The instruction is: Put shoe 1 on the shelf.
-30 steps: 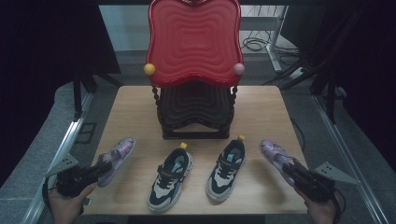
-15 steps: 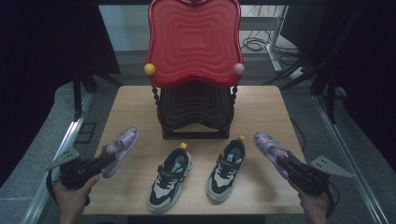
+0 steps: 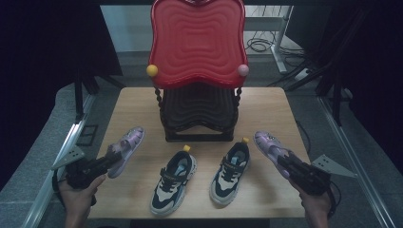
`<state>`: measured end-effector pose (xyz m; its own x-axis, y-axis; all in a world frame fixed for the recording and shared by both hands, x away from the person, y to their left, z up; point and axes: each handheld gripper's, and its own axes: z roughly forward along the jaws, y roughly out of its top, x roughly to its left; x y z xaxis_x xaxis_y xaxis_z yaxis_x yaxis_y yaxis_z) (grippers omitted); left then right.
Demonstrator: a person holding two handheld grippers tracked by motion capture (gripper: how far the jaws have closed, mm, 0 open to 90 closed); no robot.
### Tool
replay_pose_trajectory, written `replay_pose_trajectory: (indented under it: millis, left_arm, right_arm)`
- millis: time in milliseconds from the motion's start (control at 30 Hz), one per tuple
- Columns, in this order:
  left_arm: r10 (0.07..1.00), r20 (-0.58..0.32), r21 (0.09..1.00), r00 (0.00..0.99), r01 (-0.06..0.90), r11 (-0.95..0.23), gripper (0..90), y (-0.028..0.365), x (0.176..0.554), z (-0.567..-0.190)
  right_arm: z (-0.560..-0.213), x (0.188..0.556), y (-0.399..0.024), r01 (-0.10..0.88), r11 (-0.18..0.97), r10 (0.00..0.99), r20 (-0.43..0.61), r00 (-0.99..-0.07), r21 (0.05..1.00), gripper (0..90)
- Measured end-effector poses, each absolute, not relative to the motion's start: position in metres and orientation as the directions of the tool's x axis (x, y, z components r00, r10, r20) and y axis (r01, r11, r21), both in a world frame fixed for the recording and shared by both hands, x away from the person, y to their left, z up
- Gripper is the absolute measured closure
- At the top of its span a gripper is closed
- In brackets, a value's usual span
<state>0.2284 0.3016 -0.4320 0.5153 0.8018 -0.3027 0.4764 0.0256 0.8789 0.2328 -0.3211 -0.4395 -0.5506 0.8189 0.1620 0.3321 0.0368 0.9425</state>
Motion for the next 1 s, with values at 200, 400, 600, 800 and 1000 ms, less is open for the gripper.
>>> replay_pose_trajectory:
  millis: [200,400,600,800,1000]
  left_arm:
    - [0.794,-0.297,0.887,0.530,0.461,0.025,85.9,0.295,0.229,-0.428]
    - [0.788,-0.283,0.893,0.547,0.449,0.009,85.9,0.286,0.234,-0.422]
    - [0.799,-0.239,0.902,0.551,0.431,-0.027,85.9,0.275,0.237,-0.417]
    - [0.789,-0.224,0.910,0.572,0.412,-0.040,85.8,0.265,0.240,-0.409]
    - [0.784,-0.213,0.914,0.583,0.403,-0.051,85.7,0.257,0.245,-0.405]
  right_arm:
    - [-0.437,0.236,-0.312,0.321,0.041,0.809,0.157,-0.566,0.946,84.3]
    - [-0.435,0.239,-0.304,0.309,0.051,0.799,0.147,-0.583,0.950,84.3]
    - [-0.433,0.245,-0.292,0.304,0.052,0.789,0.148,-0.597,0.951,84.3]
    - [-0.430,0.251,-0.277,0.291,0.058,0.771,0.142,-0.621,0.955,84.2]
    - [-0.428,0.256,-0.265,0.292,0.057,0.756,0.150,-0.637,0.955,84.2]
